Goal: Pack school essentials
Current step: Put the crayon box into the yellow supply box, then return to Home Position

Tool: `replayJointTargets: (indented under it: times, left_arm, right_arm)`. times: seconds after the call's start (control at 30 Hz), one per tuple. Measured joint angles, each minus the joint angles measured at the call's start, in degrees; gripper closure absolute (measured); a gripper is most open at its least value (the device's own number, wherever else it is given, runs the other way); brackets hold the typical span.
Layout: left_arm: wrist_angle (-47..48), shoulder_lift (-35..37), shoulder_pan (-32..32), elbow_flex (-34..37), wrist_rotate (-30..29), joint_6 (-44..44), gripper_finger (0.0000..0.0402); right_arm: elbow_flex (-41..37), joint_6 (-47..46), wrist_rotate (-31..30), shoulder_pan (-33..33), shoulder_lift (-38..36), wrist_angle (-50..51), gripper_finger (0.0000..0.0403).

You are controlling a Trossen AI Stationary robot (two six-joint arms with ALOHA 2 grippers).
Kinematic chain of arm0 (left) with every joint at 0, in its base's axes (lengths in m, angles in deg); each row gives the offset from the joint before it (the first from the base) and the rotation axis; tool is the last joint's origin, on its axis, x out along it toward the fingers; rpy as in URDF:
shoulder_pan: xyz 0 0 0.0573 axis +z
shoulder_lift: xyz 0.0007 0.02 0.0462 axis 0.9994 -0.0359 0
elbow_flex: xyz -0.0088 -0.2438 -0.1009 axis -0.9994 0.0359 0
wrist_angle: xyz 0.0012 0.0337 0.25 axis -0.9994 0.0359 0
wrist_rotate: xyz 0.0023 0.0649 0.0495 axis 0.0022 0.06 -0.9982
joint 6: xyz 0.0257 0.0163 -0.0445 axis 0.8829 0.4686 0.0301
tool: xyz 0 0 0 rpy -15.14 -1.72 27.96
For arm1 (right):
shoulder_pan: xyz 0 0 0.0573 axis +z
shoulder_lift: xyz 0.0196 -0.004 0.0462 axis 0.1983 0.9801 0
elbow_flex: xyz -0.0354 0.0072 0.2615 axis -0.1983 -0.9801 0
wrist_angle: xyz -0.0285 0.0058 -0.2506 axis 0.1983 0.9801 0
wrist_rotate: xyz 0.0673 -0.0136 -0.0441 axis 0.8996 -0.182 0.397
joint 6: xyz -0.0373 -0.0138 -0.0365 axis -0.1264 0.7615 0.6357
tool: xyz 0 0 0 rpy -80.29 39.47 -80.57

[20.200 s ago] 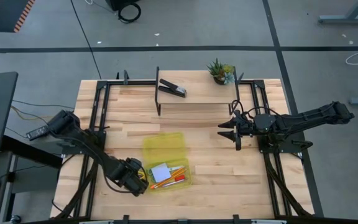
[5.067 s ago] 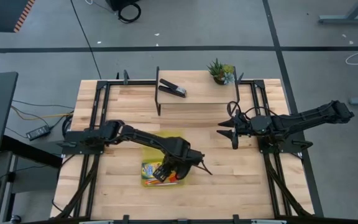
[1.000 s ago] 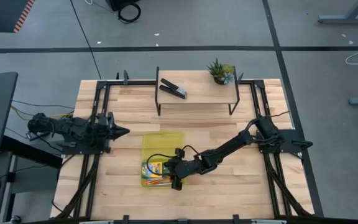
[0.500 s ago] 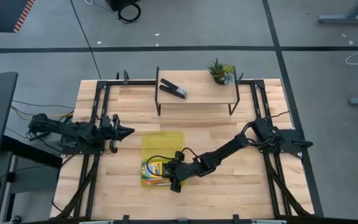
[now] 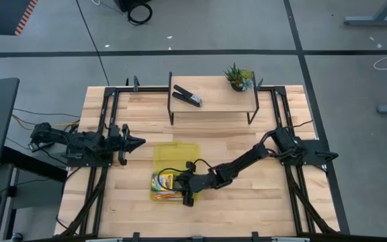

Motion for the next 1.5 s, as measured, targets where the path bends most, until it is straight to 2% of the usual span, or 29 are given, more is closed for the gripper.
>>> replayJointTargets:
  times: [0.3,0.63,0.9,1.1,1.3,1.5]
  left_arm:
    - [0.96,-0.76,0.11,0.00,-1.79,3.58,0.0395]
    - [1.11,-4.53,0.11,0.00,-2.18,8.23,0.0363]
    - [1.16,-5.64,0.11,0.00,-2.39,19.88,0.0370]
    - [1.18,-5.66,0.11,0.02,-2.43,19.97,0.0372]
    - [1.31,-5.80,0.04,0.02,4.11,20.03,0.0362]
    - [-0.37,-6.32,0.11,0.20,3.75,19.85,0.0366]
  right_arm:
    - [0.00,-1.32,0.48,-0.55,-0.02,1.09,0.0226]
    - [-0.04,0.91,0.54,0.47,-4.23,7.67,0.0226]
    - [-0.72,8.89,0.26,-0.01,-9.50,9.37,0.0226]
    - [-9.88,7.78,0.24,-1.00,-17.04,8.42,0.0226]
    - [-24.76,4.20,-1.49,-1.56,-30.31,3.88,0.0226]
    - [-37.04,-1.10,-1.90,-3.26,-43.12,-0.60,0.0226]
